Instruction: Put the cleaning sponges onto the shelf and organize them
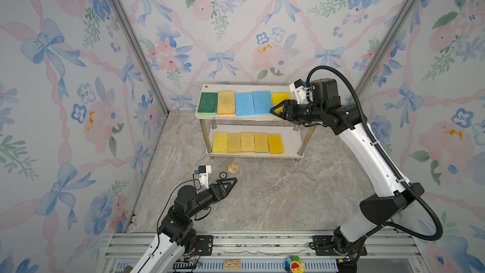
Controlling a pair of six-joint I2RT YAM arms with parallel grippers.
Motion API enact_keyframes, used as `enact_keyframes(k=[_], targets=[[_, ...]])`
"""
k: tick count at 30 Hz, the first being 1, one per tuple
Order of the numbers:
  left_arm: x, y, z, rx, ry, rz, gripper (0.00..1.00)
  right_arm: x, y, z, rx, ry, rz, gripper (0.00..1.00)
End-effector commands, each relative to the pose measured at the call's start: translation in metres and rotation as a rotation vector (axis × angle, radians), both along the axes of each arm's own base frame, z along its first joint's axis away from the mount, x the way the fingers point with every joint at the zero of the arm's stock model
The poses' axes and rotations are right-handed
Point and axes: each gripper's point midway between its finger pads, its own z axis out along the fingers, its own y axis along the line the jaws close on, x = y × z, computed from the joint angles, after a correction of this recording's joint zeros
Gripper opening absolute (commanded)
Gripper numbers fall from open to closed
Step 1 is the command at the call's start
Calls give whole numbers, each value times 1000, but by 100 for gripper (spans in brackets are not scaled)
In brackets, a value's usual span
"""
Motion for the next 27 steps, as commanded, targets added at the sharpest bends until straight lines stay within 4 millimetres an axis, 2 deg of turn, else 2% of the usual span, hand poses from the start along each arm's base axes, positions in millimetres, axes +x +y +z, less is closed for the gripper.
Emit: enact_keyframes(k=[1, 8, 12, 17, 23, 27], targets=[[-2, 0, -6, 5, 2, -11, 86, 3, 1, 15, 34, -29, 3, 66], [-2, 0, -4, 6, 0, -15, 86, -6, 9, 23, 56, -29, 35, 70], [-1, 0, -5, 7, 3, -13, 86, -29, 16, 40, 69, -67, 75, 71], [0, 0, -5, 16, 2, -12, 86, -44, 1, 59, 98, -104, 52, 74], [1, 0, -4, 19, 2, -12, 86, -33, -22, 63, 139, -95, -14, 75], [1, 0, -5, 19, 5, -11, 86, -24, -15, 62, 166, -77, 7, 75]])
